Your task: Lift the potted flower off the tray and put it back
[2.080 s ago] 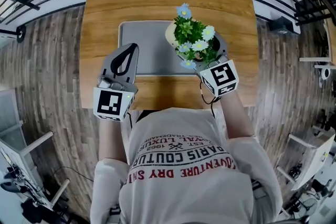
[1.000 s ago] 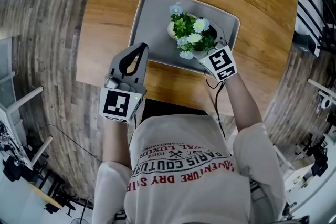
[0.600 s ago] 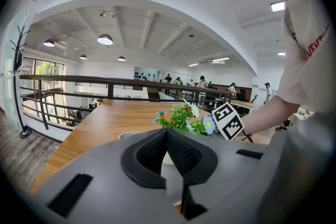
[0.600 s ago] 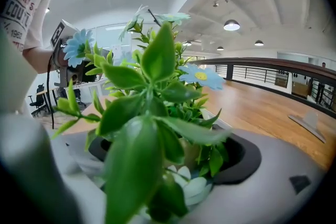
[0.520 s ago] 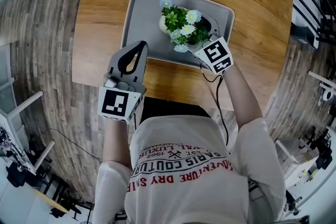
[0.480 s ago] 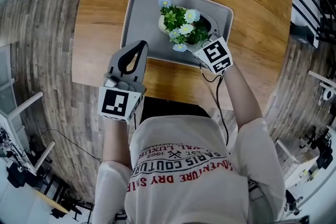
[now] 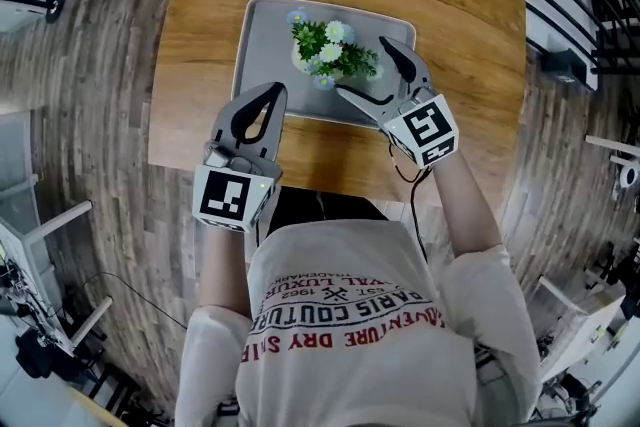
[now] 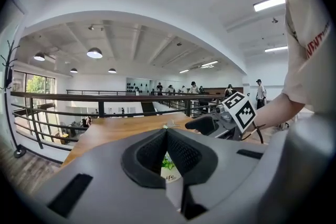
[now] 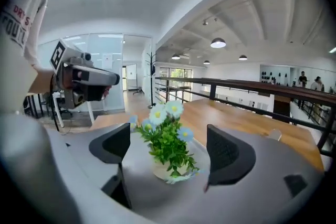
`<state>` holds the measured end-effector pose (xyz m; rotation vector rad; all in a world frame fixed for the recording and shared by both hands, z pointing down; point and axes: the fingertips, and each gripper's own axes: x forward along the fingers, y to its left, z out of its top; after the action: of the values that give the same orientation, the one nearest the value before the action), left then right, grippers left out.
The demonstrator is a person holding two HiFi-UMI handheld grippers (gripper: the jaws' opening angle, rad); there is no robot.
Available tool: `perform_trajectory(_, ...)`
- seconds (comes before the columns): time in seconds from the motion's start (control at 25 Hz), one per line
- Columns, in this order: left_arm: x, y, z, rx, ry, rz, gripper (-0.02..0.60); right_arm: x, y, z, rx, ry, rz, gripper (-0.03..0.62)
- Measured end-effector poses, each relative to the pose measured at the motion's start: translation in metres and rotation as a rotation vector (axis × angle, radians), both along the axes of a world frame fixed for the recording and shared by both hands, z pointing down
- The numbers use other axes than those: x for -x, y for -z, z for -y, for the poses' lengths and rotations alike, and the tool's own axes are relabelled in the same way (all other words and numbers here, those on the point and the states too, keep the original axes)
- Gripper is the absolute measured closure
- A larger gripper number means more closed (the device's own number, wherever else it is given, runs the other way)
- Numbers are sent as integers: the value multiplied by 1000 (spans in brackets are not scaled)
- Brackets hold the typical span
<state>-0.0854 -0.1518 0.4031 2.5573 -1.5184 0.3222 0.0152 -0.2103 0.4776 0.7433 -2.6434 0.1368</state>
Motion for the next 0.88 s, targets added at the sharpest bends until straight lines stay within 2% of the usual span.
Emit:
perform_trajectory(0.2, -8, 32, -5, -71, -38, 12, 569, -17, 49, -13, -38, -128, 80, 136)
perform_trajectory(0.24, -10, 37, -7, -80, -44, 13, 569, -24, 59, -13, -65, -180, 87, 197)
perform_trajectory(0.28, -11, 42, -8, -91, -52, 11, 569, -33, 70, -13, -97, -240, 94, 352)
perform_trajectory(0.32, -13, 47, -9, -102, -61, 12, 569, -41, 80, -12, -123, -290, 107, 453)
perform_trajectory(0.4, -14, 56, -9, -125, -76, 19, 569, -52, 97, -14, -135, -350, 150, 473)
perform_trajectory(0.48, -13, 65, -6, -146, -82, 23, 569, -62, 114, -16, -153, -401, 179, 543)
perform_trajectory(0.64, -11, 81, 0, -180, -101, 8, 569, -72, 142, -19, -249, -451, 162, 563)
perform_trajectory(0.88, -1, 99, 11, -211, -121, 31, 569, -82, 171, -24, -340, -515, 181, 566)
